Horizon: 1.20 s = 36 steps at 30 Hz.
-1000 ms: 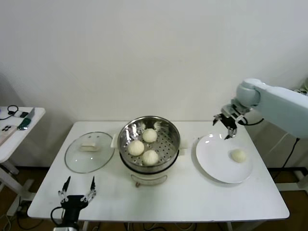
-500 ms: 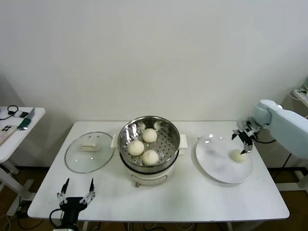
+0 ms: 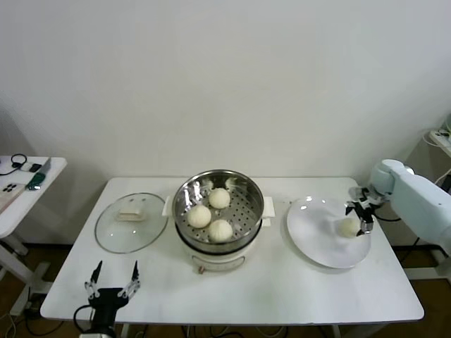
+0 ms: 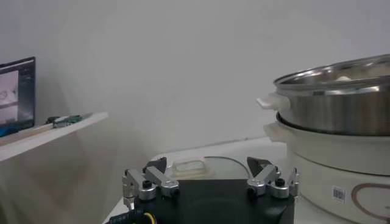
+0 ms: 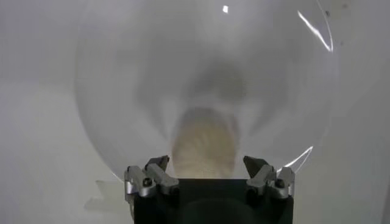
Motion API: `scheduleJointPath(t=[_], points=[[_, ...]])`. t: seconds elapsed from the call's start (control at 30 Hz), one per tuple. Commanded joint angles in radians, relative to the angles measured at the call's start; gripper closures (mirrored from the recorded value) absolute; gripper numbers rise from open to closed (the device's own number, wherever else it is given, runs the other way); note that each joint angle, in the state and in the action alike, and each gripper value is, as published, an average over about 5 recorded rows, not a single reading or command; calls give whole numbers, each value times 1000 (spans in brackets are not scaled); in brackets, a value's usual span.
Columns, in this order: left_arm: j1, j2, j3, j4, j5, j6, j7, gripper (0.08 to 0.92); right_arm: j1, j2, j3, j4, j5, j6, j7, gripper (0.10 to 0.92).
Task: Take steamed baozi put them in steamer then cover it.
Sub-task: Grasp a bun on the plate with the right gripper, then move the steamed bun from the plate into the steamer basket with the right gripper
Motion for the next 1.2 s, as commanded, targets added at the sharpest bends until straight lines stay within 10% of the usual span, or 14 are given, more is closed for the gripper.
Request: scheduleJointPath(t=[0.03, 0.67, 1.2], points=[[0, 1, 0, 3, 1, 1, 0, 177, -31, 48, 70, -95, -53, 11, -10, 203], [2, -3, 3, -1, 4, 1, 0, 177, -14, 82, 96, -132, -45, 20, -24, 341], [2, -6, 28, -30, 15, -2, 1, 177, 518, 26, -576, 197, 827, -269, 102, 347]])
